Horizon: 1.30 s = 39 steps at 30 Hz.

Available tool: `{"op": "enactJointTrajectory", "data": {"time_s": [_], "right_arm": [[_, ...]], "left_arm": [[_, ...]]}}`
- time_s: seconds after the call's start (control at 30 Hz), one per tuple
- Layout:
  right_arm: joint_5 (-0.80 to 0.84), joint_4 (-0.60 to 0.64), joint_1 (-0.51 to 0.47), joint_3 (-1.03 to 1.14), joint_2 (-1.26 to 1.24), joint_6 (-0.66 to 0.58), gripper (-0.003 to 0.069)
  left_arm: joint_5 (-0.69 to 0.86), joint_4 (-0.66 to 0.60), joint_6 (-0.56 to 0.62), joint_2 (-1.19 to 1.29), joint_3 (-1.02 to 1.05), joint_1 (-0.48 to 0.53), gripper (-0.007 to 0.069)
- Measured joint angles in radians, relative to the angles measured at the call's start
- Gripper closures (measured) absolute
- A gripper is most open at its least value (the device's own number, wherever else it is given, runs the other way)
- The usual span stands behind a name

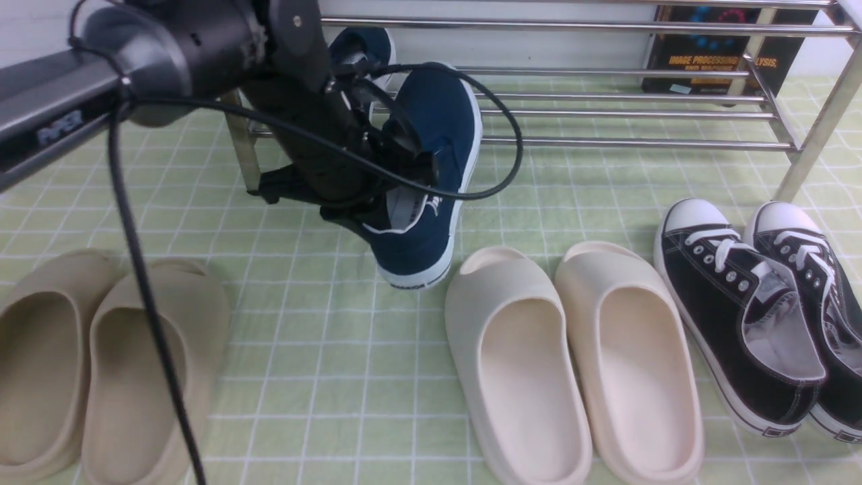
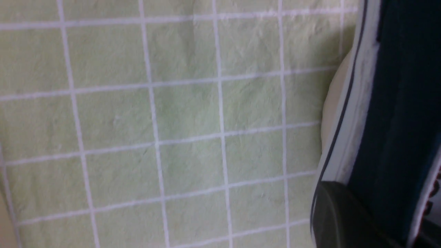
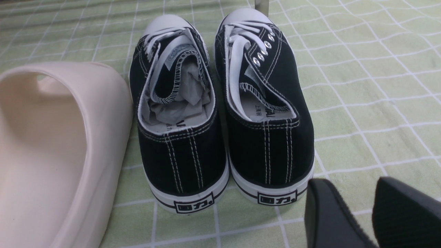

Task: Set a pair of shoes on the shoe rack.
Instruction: Use the left arm to put a shoe into the shoe rack

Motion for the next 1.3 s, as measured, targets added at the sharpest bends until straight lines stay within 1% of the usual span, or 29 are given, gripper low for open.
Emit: {"op": "enactJointTrajectory", "data": {"time_s": [0.23,0.3,0.33,0.4,0.43,0.5,0.53,0.67,0.8,1.0,1.3], "right_arm": [[0.0,0.0,0.0,0.0,0.0,0.0,0.0419],[0.0,0.0,0.0,0.0,0.0,0.0,0.0419],[0.0,0.0,0.0,0.0,0.0,0.0,0.0419],[0.0,0.0,0.0,0.0,0.0,0.0,0.0419],[0.0,0.0,0.0,0.0,0.0,0.0,0.0419],[0.0,0.0,0.0,0.0,0.0,0.0,0.0419],[0.0,0.0,0.0,0.0,0.0,0.0,0.0419],[0.0,0.0,0.0,0.0,0.0,0.0,0.0419],[0.0,0.0,0.0,0.0,0.0,0.0,0.0419],[0.0,0.0,0.0,0.0,0.0,0.0,0.0419],[0.0,0.0,0.0,0.0,0.0,0.0,0.0419]], "left_arm": [[0.002,0.03,0.0,0.123,-0.176,0.0,0.0624],[0.013,0.046,0.0,0.187,-0.275,0.0,0.0624],[0.014,0.047,0.0,0.191,-0.283,0.0,0.0624],[0.038,0.073,-0.008,0.253,-0.378,0.0,0.0624],[0.041,0.075,-0.012,0.257,-0.386,0.0,0.0624],[0.063,0.122,-0.037,0.321,-0.482,0.0,0.0624],[0.065,0.125,-0.039,0.325,-0.482,0.0,0.0624],[0.09,0.177,-0.068,0.406,-0.605,0.0,0.0624],[0.101,0.194,-0.072,0.431,-0.638,0.0,0.0624],[0.1,0.25,-0.116,0.442,-0.649,-0.001,0.0624],[0.07,0.264,-0.121,0.442,-0.649,0.0,0.0624]]}}
